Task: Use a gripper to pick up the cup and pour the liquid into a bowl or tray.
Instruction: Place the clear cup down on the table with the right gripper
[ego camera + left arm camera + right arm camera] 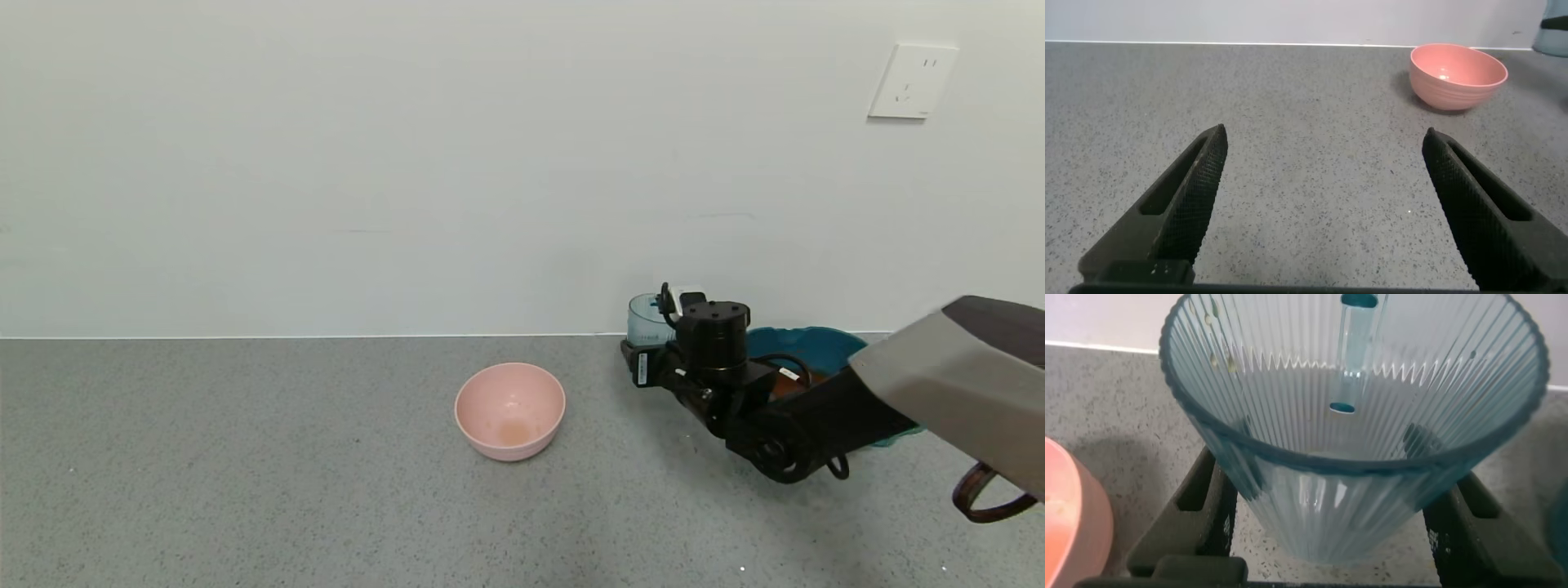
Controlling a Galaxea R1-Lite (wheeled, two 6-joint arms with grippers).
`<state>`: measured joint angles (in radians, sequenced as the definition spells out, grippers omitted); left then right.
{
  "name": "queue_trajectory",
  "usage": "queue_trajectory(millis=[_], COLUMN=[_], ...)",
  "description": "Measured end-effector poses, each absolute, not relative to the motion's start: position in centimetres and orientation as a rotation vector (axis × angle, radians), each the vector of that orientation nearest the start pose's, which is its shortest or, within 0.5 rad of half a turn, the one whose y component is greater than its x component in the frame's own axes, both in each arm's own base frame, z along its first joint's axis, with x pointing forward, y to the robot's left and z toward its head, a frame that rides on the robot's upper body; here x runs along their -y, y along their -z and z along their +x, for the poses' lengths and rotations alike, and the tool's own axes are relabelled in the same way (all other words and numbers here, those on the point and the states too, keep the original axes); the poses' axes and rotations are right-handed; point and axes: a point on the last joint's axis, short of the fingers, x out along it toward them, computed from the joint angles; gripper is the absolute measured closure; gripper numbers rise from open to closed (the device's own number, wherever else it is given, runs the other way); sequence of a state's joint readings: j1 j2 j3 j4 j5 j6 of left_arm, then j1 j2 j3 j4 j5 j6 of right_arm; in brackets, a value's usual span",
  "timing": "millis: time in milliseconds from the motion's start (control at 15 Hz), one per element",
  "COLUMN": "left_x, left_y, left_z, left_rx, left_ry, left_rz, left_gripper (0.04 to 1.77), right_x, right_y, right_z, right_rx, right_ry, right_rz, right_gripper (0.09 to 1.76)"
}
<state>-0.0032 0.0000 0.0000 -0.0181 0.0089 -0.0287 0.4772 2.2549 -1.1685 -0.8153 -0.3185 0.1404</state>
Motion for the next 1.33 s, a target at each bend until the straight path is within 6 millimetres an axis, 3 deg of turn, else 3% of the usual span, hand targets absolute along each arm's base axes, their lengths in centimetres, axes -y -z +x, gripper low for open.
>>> queue_trajectory(millis=[600, 1333], left_x=[0.0, 0.0], left_y=[-7.7, -7.7], left_z=[-2.3, -2.3], left_rx=[0.018, 0.018], left_ry=[-0.005, -0.005], left_rz=[-0.028, -0.028], left_gripper=[0.09, 0.09], right_x=[-21.0, -21.5], right_y=[-5.2, -3.9], right_z=[40.3, 40.4], right_rx=[-0.302, -0.321], right_ry=[-0.153, -0.161], right_rz=[0.02, 0.009], right_gripper=[0.53, 0.53])
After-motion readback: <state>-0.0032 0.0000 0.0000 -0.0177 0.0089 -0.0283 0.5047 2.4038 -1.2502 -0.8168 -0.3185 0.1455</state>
